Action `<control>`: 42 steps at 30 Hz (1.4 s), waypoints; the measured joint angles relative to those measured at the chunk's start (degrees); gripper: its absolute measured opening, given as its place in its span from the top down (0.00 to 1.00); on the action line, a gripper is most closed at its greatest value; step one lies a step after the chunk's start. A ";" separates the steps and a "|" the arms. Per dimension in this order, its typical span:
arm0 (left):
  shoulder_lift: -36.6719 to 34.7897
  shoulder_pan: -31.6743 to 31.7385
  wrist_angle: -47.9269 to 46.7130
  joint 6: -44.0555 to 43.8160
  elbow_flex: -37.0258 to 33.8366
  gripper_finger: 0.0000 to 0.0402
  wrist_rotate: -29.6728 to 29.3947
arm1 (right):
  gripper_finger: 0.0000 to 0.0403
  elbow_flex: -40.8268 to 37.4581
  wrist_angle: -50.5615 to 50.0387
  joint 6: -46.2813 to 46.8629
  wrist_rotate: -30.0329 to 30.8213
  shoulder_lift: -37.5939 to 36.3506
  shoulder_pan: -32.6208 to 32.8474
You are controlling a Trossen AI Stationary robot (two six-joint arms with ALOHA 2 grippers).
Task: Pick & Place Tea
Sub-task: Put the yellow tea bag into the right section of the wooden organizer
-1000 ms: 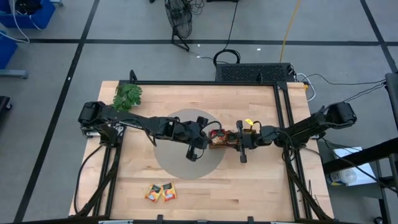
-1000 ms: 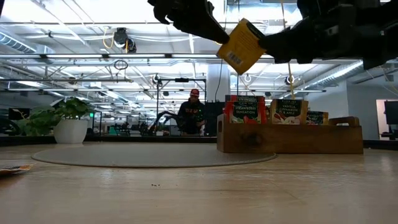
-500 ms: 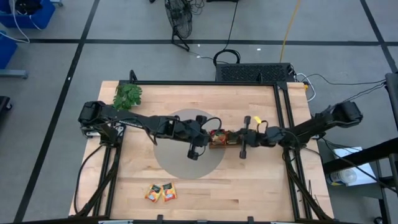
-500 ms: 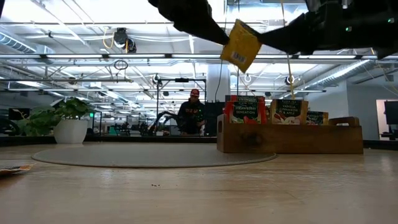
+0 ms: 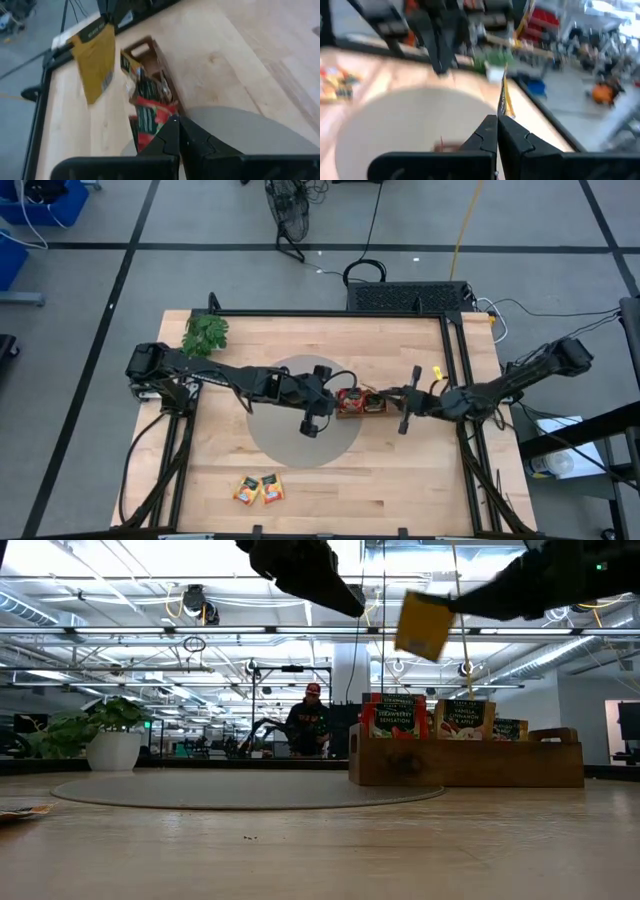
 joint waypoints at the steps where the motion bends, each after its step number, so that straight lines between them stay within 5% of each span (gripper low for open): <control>1: 0.00 0.04 -0.67 -0.43 0.00 0.98 -0.32 | 1.00 0.63 -5.03 1.94 1.75 -1.53 0.72; 10: 0.00 1.47 -4.49 -4.59 0.00 0.98 -0.97 | 1.00 6.90 -43.01 27.20 6.25 -13.79 7.85; 24: 0.00 2.44 -4.56 -6.00 0.00 0.98 -0.75 | 1.00 7.66 -67.59 51.06 6.36 -16.19 10.10; 31: 0.00 2.44 -4.42 -6.56 0.00 0.98 -0.73 | 1.00 6.90 -71.25 55.81 6.42 -15.60 9.92; 42: 0.00 2.44 -3.78 -7.25 0.00 0.98 -0.73 | 1.00 -2.91 -52.82 48.45 5.70 -12.76 6.02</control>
